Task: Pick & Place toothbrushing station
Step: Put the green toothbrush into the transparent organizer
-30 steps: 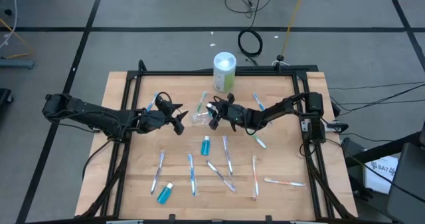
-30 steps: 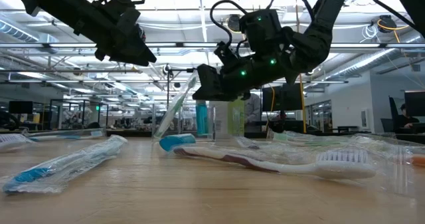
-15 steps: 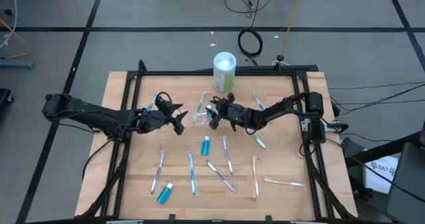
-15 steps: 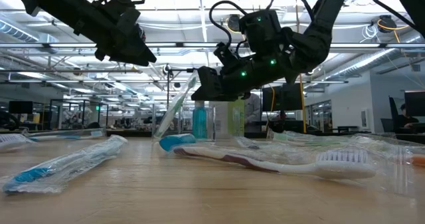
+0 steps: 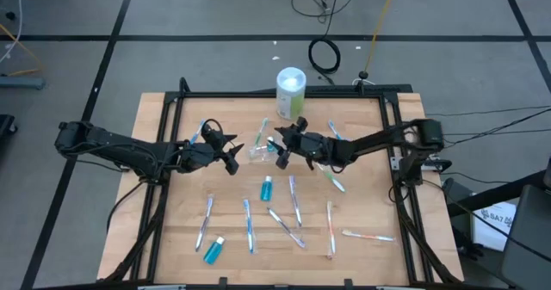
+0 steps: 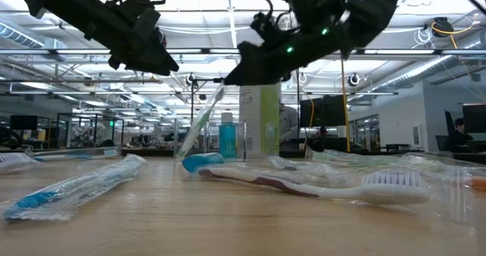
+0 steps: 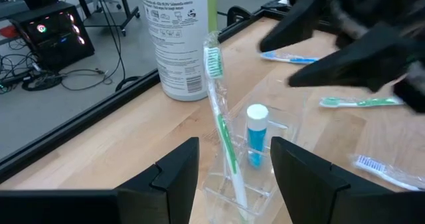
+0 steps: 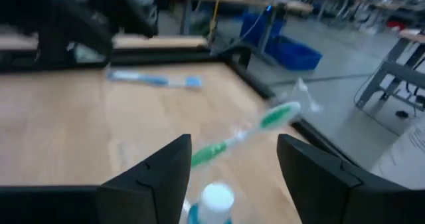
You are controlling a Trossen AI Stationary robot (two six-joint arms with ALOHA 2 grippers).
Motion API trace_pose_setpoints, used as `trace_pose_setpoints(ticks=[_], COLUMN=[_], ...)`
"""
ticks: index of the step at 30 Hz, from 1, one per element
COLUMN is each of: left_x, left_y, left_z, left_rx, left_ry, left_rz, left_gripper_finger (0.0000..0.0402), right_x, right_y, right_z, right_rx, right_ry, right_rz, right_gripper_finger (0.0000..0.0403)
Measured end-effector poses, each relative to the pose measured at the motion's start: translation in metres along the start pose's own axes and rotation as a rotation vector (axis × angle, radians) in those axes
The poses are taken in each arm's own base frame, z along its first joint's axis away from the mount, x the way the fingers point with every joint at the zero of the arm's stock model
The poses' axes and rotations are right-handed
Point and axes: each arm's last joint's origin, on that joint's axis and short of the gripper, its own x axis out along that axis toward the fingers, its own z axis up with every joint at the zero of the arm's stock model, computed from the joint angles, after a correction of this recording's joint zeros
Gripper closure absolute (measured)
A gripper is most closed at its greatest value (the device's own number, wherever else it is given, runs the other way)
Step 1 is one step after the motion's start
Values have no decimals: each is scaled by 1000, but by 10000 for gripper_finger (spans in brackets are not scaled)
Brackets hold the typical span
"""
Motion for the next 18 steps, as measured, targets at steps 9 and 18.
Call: trace_pose_setpoints(ticks=[9, 18], left_x=[0, 0], left_y=[0, -1], left_z=[0, 0], left_rx=[-25, -27], left_ry=[2, 8], left_rz=[-6, -23], left_gripper_finger=[211, 211], right_x=[-51, -76], right_y=[-15, -23], right_z=[9, -23], right_rx=[-17, 99], right_ry=[352, 677], right_rz=[13, 19], right_gripper_finger=[186, 192])
